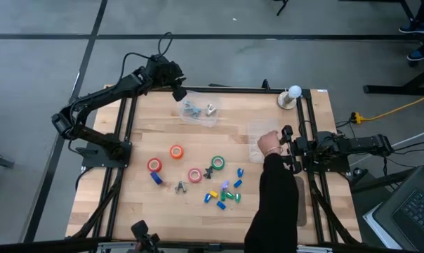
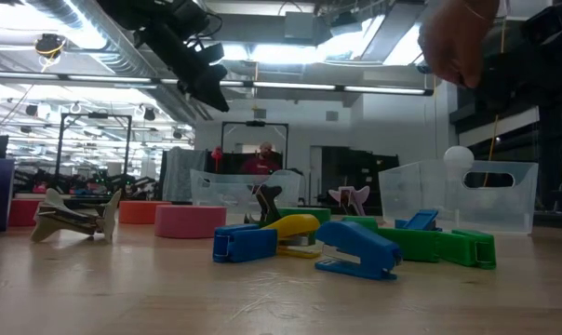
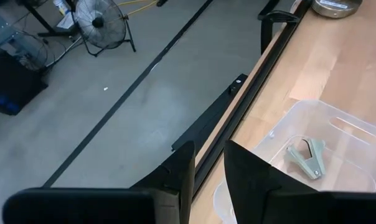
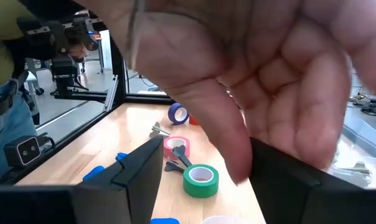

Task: Pick and place Stapler, Stapler remover, tape
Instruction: Put the blue staple remover into the top transparent bin

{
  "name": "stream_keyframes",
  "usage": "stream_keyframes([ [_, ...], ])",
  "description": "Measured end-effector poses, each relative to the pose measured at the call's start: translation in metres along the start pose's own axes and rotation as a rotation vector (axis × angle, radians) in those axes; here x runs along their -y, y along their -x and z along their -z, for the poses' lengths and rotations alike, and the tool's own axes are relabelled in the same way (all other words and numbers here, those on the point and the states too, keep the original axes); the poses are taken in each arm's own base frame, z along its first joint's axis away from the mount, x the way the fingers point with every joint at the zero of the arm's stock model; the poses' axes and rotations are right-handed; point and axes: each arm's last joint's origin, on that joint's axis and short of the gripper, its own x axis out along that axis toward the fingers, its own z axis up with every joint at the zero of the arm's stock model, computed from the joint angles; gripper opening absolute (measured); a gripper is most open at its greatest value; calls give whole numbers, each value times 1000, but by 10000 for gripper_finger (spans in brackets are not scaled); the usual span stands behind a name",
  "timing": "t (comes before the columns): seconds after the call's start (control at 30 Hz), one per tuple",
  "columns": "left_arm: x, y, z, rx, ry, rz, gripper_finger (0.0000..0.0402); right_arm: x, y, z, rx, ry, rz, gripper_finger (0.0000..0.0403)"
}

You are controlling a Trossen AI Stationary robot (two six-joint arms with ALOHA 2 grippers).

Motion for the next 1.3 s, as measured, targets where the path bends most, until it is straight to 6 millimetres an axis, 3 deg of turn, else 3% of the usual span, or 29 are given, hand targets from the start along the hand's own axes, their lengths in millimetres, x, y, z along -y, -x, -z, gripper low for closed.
stream_keyframes([
  [0.33, 22, 2, -9, 59, 25, 121, 79, 0, 0, 0, 0, 0, 0, 225],
  [0.73, 115, 24, -23, 127, -115, 422, 80, 0, 0, 0, 0, 0, 1, 225],
  [0.9, 141, 26, -21, 101, -113, 467, 77, 0, 0, 0, 0, 0, 1, 225],
  [1.07, 167, 24, -13, 47, -143, 602, 77, 0, 0, 0, 0, 0, 1, 225],
  [1.3, 212, 13, 11, -60, -352, 730, 79, 0, 0, 0, 0, 0, 1, 225],
])
